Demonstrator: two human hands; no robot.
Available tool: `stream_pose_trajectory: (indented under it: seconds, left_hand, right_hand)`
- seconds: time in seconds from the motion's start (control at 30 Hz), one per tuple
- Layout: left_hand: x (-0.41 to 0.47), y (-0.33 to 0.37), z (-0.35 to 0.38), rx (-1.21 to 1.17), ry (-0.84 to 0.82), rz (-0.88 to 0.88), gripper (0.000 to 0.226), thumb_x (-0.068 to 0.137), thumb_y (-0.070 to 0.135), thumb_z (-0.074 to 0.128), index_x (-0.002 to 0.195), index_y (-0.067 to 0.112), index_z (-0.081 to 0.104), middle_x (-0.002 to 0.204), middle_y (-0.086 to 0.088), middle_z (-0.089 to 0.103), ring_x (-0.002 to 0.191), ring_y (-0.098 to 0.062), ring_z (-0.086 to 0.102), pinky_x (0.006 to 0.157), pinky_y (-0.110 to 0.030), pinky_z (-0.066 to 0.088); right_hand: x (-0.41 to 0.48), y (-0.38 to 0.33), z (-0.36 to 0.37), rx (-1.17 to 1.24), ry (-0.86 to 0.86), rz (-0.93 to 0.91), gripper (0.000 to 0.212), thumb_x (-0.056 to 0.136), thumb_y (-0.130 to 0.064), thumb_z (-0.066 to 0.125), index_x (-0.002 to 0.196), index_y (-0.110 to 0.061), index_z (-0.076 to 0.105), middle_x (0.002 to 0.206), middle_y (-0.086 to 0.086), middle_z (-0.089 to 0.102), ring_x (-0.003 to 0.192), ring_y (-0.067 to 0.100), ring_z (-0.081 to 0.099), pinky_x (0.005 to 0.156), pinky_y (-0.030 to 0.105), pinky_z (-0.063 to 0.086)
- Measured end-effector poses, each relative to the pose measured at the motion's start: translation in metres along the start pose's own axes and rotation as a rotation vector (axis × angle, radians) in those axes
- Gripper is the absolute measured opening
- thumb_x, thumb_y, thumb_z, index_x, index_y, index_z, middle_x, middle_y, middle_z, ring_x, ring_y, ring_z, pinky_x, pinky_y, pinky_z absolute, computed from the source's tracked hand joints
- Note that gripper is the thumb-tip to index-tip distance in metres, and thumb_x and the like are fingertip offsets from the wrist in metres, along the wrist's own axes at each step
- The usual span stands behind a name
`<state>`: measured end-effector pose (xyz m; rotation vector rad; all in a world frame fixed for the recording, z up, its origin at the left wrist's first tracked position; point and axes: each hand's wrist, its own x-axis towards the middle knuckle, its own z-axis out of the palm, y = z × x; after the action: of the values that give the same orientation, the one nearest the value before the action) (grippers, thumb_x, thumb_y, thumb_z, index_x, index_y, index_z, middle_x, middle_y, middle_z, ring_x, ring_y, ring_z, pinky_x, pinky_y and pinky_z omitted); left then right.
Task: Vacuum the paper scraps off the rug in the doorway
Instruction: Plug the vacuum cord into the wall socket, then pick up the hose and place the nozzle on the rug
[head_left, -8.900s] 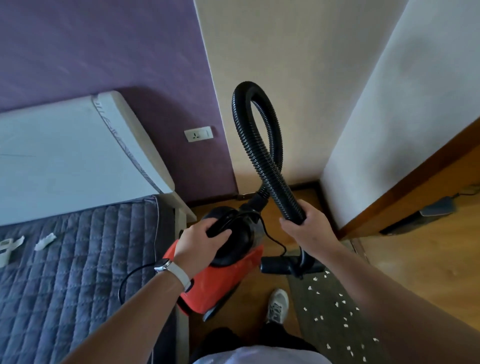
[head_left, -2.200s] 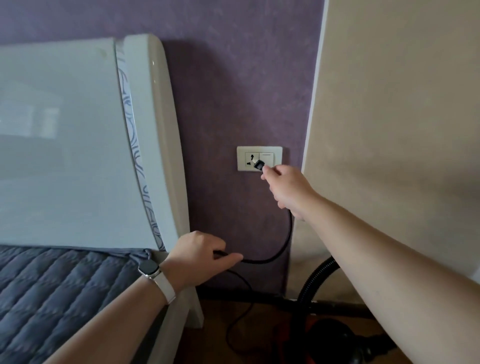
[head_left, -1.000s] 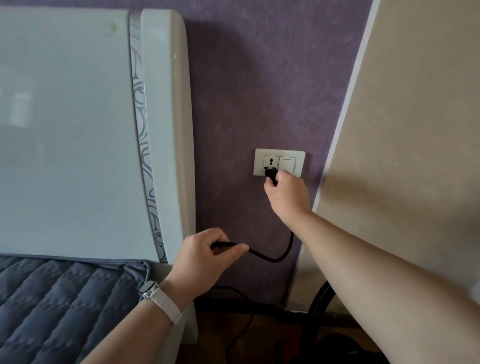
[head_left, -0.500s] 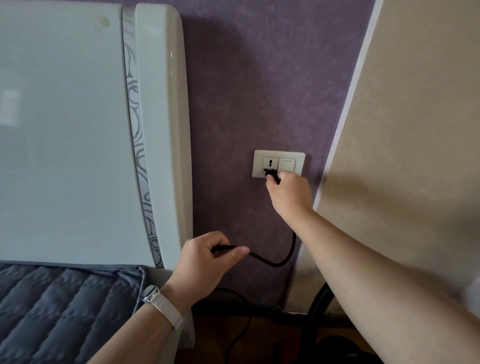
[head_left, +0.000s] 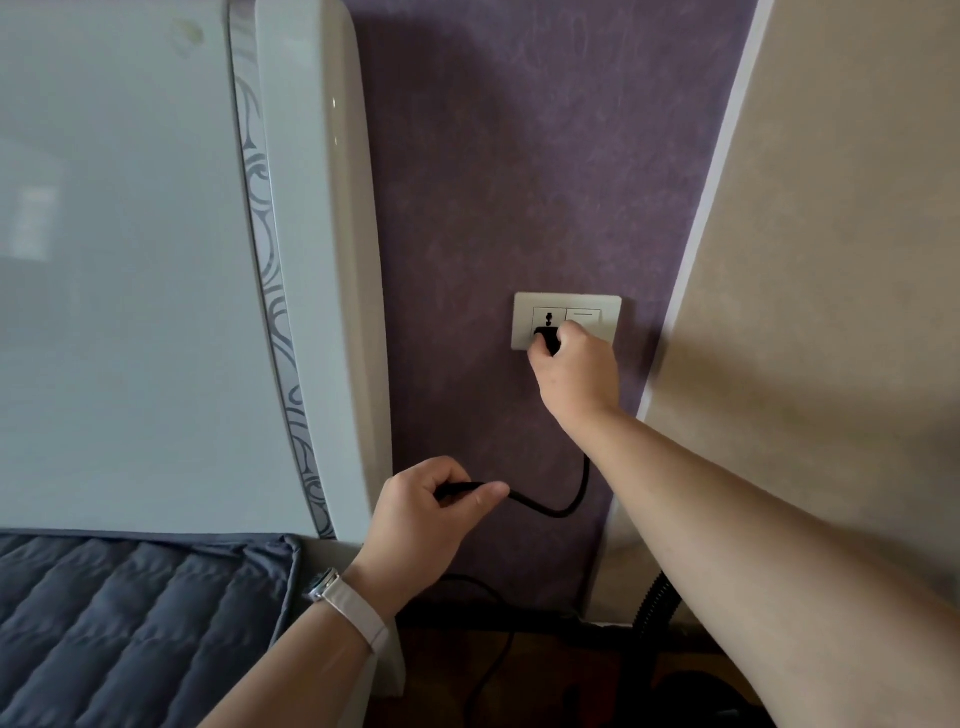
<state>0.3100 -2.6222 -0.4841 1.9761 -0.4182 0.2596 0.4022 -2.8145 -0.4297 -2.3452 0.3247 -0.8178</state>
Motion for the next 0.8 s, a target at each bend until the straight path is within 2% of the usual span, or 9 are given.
stream_pose_trajectory:
  seconds: [0.1,0.17,0.23,0.3,0.37,0.47,0.57,0.7,0.8]
  left_hand:
    - [-0.003,0.0,0.008,-0.019,0.055,0.006,0.031,0.077,0.036,0.079,0.062,0.018,0.059,0.055,0.011,0.052,0.052,-0.003,0.048,0.049,-0.014,0.037]
    - [-0.009,-0.003,0.016,-0.026,0.013,-0.005,0.027,0.079,0.035,0.078,0.064,0.019,0.061,0.058,0.007,0.054,0.054,-0.003,0.048,0.05,-0.015,0.038]
    - [-0.018,-0.01,0.025,0.007,-0.067,-0.004,0.023,0.081,0.036,0.076,0.067,0.024,0.062,0.064,0.005,0.059,0.057,-0.005,0.052,0.052,-0.017,0.041]
    - [-0.028,-0.018,0.034,0.047,-0.125,0.002,0.017,0.083,0.037,0.074,0.072,0.029,0.064,0.072,0.011,0.063,0.065,-0.007,0.058,0.057,-0.019,0.045]
    - [-0.036,-0.029,0.043,0.061,-0.147,0.002,0.01,0.084,0.035,0.075,0.079,0.036,0.066,0.08,0.021,0.064,0.075,-0.004,0.062,0.063,-0.018,0.049]
    - [-0.047,-0.047,0.055,0.057,-0.154,0.008,0.021,0.082,0.033,0.076,0.1,0.039,0.066,0.091,0.026,0.065,0.089,0.003,0.063,0.079,-0.016,0.051]
    - [-0.057,-0.057,0.065,0.143,-0.17,0.105,0.046,0.081,0.034,0.076,0.124,0.024,0.061,0.115,0.013,0.06,0.109,-0.001,0.057,0.097,-0.016,0.044]
    - [-0.075,-0.062,0.085,0.219,-0.238,0.185,0.053,0.079,0.041,0.066,0.126,0.018,0.059,0.126,0.005,0.053,0.12,-0.009,0.05,0.104,-0.021,0.039]
    - [-0.096,-0.068,0.119,0.251,-0.427,0.145,0.047,0.081,0.042,0.068,0.124,0.025,0.06,0.131,0.011,0.049,0.123,-0.009,0.048,0.104,-0.025,0.04]
  right_hand:
    - [0.0,-0.003,-0.002,0.014,-0.025,0.032,0.039,0.094,-0.03,0.054,0.066,-0.013,0.033,0.056,0.001,0.044,0.056,0.027,0.045,0.048,0.033,0.025]
    - [-0.002,-0.003,-0.007,0.006,-0.07,0.057,0.038,0.094,-0.033,0.053,0.068,-0.014,0.035,0.06,0.0,0.046,0.059,0.026,0.046,0.046,0.032,0.024]
    - [-0.007,0.0,-0.014,-0.006,-0.113,0.055,0.032,0.094,-0.041,0.052,0.078,-0.014,0.048,0.065,0.0,0.053,0.065,0.026,0.053,0.048,0.031,0.031]
    - [-0.021,0.009,-0.021,0.0,-0.155,0.028,0.035,0.092,-0.049,0.052,0.1,-0.015,0.059,0.078,-0.001,0.065,0.073,0.023,0.062,0.055,0.031,0.04]
    - [-0.04,0.023,-0.028,0.01,-0.188,-0.016,0.038,0.091,-0.053,0.052,0.102,-0.018,0.061,0.083,-0.004,0.067,0.075,0.018,0.063,0.06,0.033,0.047]
    - [-0.074,0.053,-0.039,0.041,-0.199,-0.062,0.04,0.091,-0.055,0.053,0.113,-0.023,0.061,0.095,-0.011,0.064,0.085,0.012,0.062,0.075,0.034,0.052]
    - [-0.111,0.09,-0.055,0.094,-0.242,-0.101,0.045,0.091,-0.05,0.056,0.125,-0.021,0.062,0.112,-0.011,0.064,0.103,0.008,0.059,0.088,0.033,0.051]
    - [-0.164,0.149,-0.083,0.007,-0.384,-0.133,0.047,0.089,-0.05,0.054,0.122,-0.018,0.064,0.118,-0.006,0.064,0.113,0.015,0.058,0.093,0.032,0.049]
    - [-0.197,0.196,-0.107,-0.075,-0.472,-0.04,0.038,0.094,-0.035,0.063,0.126,-0.016,0.063,0.123,-0.004,0.061,0.119,0.015,0.054,0.095,0.024,0.042]
